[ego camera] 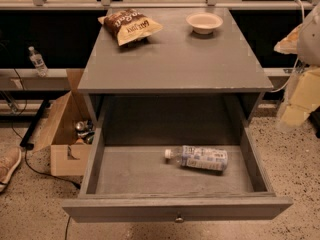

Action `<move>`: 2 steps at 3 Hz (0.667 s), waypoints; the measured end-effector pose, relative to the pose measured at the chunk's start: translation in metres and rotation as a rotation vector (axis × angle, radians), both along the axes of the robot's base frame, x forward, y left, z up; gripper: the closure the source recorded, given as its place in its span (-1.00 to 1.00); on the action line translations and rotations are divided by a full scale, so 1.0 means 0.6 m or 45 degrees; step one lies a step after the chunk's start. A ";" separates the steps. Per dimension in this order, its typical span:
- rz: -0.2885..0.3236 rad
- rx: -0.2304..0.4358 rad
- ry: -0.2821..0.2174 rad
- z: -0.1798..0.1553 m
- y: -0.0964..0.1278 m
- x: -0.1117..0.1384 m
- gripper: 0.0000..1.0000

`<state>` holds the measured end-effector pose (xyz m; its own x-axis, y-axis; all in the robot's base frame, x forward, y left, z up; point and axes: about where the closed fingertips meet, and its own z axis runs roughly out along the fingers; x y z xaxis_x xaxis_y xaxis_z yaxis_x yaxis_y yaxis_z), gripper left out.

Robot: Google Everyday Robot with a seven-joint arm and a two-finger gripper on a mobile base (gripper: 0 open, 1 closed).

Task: Pick blue plastic bottle from top drawer and place on counter

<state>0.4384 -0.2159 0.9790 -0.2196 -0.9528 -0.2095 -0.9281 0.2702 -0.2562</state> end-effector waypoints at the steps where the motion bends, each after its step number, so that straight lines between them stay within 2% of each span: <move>1: 0.000 0.000 0.000 0.000 0.000 0.000 -1.00; 2: 0.047 0.090 0.047 -0.042 0.023 0.012 -1.00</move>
Offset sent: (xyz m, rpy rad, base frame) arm 0.0188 0.0361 -0.0716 0.1930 0.1192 0.1000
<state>0.4456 -0.2018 0.9535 -0.1937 -0.9435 -0.2688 -0.9461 0.2522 -0.2034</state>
